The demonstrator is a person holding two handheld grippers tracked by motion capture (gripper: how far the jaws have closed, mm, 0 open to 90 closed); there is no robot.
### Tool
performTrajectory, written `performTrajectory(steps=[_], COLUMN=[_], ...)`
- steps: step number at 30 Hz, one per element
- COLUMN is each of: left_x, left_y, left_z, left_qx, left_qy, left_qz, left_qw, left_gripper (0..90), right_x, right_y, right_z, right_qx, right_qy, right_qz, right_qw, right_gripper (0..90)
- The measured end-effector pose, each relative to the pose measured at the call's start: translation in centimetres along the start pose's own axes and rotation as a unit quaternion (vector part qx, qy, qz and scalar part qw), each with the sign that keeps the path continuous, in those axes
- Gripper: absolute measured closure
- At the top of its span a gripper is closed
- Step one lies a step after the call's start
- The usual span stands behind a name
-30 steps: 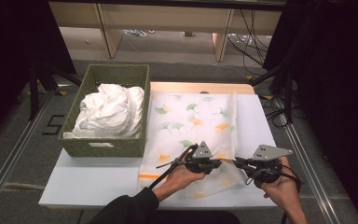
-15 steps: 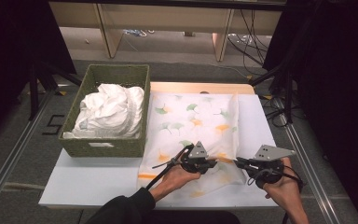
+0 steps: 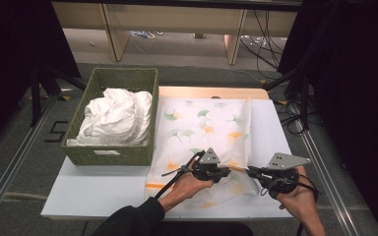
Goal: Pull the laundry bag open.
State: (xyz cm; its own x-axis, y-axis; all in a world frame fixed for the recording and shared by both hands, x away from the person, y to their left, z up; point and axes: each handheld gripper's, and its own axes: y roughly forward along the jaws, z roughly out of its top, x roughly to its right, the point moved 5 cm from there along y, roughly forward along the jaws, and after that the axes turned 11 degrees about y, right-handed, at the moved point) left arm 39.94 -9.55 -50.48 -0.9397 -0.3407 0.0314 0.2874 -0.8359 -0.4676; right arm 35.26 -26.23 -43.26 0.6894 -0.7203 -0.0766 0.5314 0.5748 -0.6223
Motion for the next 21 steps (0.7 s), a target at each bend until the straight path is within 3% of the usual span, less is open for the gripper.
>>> performTrajectory(steps=[4,6,9,12,13,18,19,20,21], left_x=[0.0,0.2,0.2,0.2,0.1,0.0,-0.2,0.0,-0.1], left_y=[0.1,0.0,0.0,-0.3,-0.3,-1.2,-1.4,-1.6,-1.9], left_z=[0.0,0.0,0.0,-0.2,-0.2,-0.5,-0.6,-0.8,-0.9], left_qx=[-0.001,-0.006,-0.005,-0.015,-0.014,-0.017,-0.019,-0.019,-0.020], left_qy=[0.020,0.012,0.022,0.031,0.031,0.033,0.047,0.031,0.033], left_qz=[0.001,-0.002,0.008,0.005,0.015,0.015,0.014,0.018,0.016], left_qw=[0.9998,0.9999,0.9997,0.9994,0.9993,0.9992,0.9986,0.9992,0.9991], left_gripper=[89.0,89.1,89.2,89.2,89.2,89.2,89.2,89.2,89.2], right_x=[0.0,0.1,0.2,0.3,0.4,0.8,0.9,1.1,1.0], right_y=[0.0,0.0,0.0,-0.1,-0.2,-0.5,-0.4,-0.4,-0.4], right_z=[0.0,0.0,-0.2,-0.2,-0.3,-0.5,-0.6,-0.6,-0.8], right_qx=[0.001,0.001,-0.002,-0.004,-0.003,-0.002,-0.004,-0.003,-0.007], right_qy=[0.005,0.002,0.002,0.004,0.005,0.017,0.015,0.013,0.021], right_qz=[-0.002,-0.002,-0.003,-0.004,-0.006,-0.015,-0.012,-0.012,-0.014], right_qw=[1.0000,1.0000,1.0000,1.0000,1.0000,0.9997,0.9998,0.9998,0.9997], right_gripper=[85.5,85.5,85.5,85.5,85.5,85.5,85.5,85.5,85.5])
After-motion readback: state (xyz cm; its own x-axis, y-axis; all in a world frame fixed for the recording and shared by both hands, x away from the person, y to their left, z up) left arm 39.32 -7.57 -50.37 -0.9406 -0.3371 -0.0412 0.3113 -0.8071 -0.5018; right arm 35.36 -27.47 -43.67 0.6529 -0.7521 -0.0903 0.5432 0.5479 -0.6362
